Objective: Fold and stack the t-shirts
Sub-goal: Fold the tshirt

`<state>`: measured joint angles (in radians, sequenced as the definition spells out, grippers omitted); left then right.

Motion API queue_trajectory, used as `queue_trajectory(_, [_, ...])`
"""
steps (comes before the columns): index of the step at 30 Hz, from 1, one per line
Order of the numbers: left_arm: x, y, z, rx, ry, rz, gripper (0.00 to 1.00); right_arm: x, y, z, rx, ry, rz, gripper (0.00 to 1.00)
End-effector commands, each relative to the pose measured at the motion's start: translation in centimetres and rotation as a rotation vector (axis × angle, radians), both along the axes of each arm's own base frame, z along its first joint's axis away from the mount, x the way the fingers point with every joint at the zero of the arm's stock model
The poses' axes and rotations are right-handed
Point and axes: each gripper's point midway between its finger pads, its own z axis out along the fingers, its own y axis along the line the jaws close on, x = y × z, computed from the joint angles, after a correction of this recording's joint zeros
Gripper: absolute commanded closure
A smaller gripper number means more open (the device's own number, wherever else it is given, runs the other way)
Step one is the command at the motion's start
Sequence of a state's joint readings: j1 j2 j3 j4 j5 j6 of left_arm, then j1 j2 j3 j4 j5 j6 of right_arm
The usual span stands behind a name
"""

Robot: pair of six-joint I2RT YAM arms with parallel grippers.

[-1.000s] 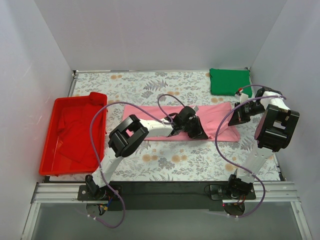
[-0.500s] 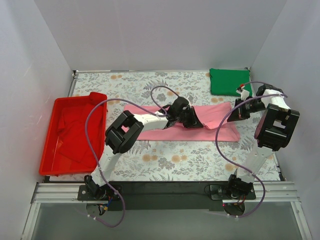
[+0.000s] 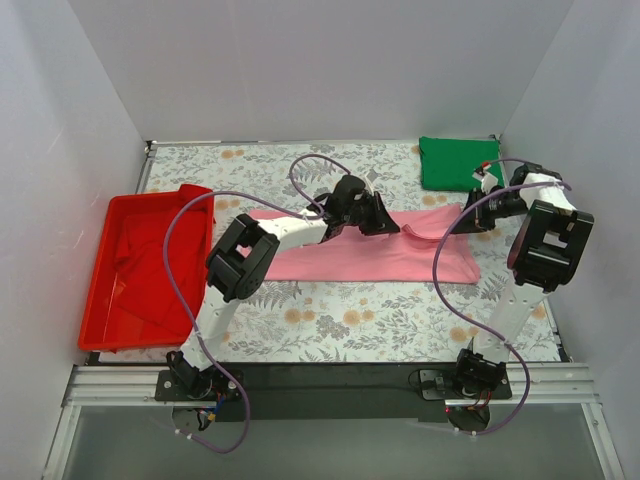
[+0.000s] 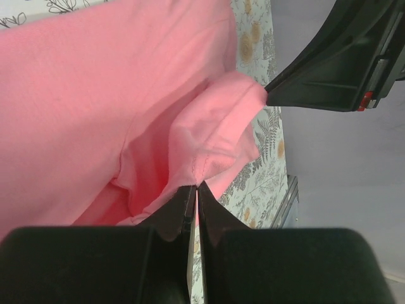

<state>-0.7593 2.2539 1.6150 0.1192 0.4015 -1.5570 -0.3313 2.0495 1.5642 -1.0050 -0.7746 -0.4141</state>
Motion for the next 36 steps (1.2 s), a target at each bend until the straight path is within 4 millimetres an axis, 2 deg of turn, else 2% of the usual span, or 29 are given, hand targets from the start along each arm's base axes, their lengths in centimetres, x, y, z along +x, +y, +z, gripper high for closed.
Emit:
queue_trajectory(1, [1.1,0.1,2.2,-0.051,-0.052,-0.008,1.00,2.0,0.2,1.4,0.029,-0.061,-0.017,0.79])
queue_trajectory(6, [3.1,2.6,1.7,-0.062,-0.028,0.071,1.00,3.5,0.7,2.8,0.084,-0.112,-0.029,0.82])
queue_trajectory(8, [3.4,3.3,2.0,-0.060,-0.035,0.086,1.00,4.5,0.7,3.2,0.082,-0.134,-0.029,0.79])
queue_trajectory(9, [3.5,3.7,1.6,-0.047,-0.033,0.087,0.98,4.7,0.9,3.6,0.092,-0.143,-0.028,0.78])
queue_trajectory(10, [3.3,3.8,1.5,-0.042,-0.031,0.080,0.78,5.0,0.9,4.0,0.090,-0.155,-0.025,0.77])
queue_trajectory(11, [3.2,4.1,1.1,-0.025,-0.009,0.081,0.69,4.9,0.9,4.1,0.087,-0.154,-0.025,0.77])
queue_trajectory(12, [2.9,4.6,0.7,-0.017,0.007,0.078,0.59,4.7,0.9,4.5,0.069,-0.168,-0.017,0.76])
queue_trajectory(13, [2.8,5.0,0.6,-0.011,0.013,0.080,0.54,4.6,0.7,4.5,0.050,-0.175,-0.013,0.77])
queue_trajectory(14, [2.7,5.4,0.6,-0.008,0.013,0.084,0.53,4.0,0.8,4.4,0.035,-0.173,-0.001,0.77])
queue_trajectory(15, [2.7,6.0,1.7,-0.019,0.003,0.080,0.53,3.3,0.5,4.0,-0.005,-0.159,0.008,0.78])
queue_trajectory(16, [2.5,6.7,1.4,-0.004,-0.003,0.072,0.53,2.7,0.5,4.5,-0.045,-0.198,0.044,0.78])
queue_trajectory(17, [2.3,7.3,1.3,0.015,-0.001,0.067,0.53,1.4,0.8,3.7,-0.059,-0.170,0.059,0.79])
queue_trajectory(18, [2.5,8.2,3.0,0.005,-0.035,0.068,0.52,0.5,0.6,3.2,-0.098,-0.159,0.078,0.79])
queue_trajectory(20, [1.9,9.4,3.5,0.045,-0.101,0.013,0.53,-1.0,1.1,2.9,-0.148,-0.173,0.136,0.79])
queue_trajectory(21, [1.3,10.8,2.8,0.110,-0.076,-0.001,0.53,-2.2,1.1,1.8,-0.177,-0.138,0.154,0.79])
queue_trajectory(22, [1.1,11.6,3.9,0.138,-0.122,-0.028,0.53,-2.9,1.5,1.8,-0.199,-0.142,0.179,0.80])
queue_trajectory(23, [0.9,12.5,3.7,0.195,-0.187,-0.075,0.53,-3.4,1.5,1.5,-0.220,-0.146,0.203,0.80])
queue_trajectory(24, [0.2,14.3,2.7,0.265,-0.159,-0.097,0.53,-4.3,1.4,0.6,-0.255,-0.120,0.221,0.80])
queue_trajectory(26, [-0.1,16.2,3.6,0.326,-0.210,-0.136,0.53,-4.5,1.6,0.1,-0.297,-0.128,0.247,0.80])
queue_trajectory(28, [-0.5,19.3,2.1,0.482,-0.260,-0.212,0.54,-5.1,1.3,-1.0,-0.361,-0.110,0.273,0.80])
queue_trajectory(32, [-1.4,24.6,-0.6,0.712,-0.303,-0.358,0.59,-4.3,0.5,-2.8,-0.482,-0.130,0.298,0.81])
queue_trajectory(33, [-1.6,26.4,-2.0,0.787,-0.289,-0.365,0.59,-4.2,0.1,-3.3,-0.515,-0.121,0.304,0.81])
queue_trajectory(35, [-1.8,28.2,-3.2,0.869,-0.320,-0.430,0.60,-4.1,0.2,-4.1,-0.533,-0.106,0.322,0.82])
queue_trajectory(36, [-2.4,29.7,-4.5,0.930,-0.307,-0.453,0.61,-3.9,-0.1,-4.4,-0.559,-0.108,0.320,0.82])
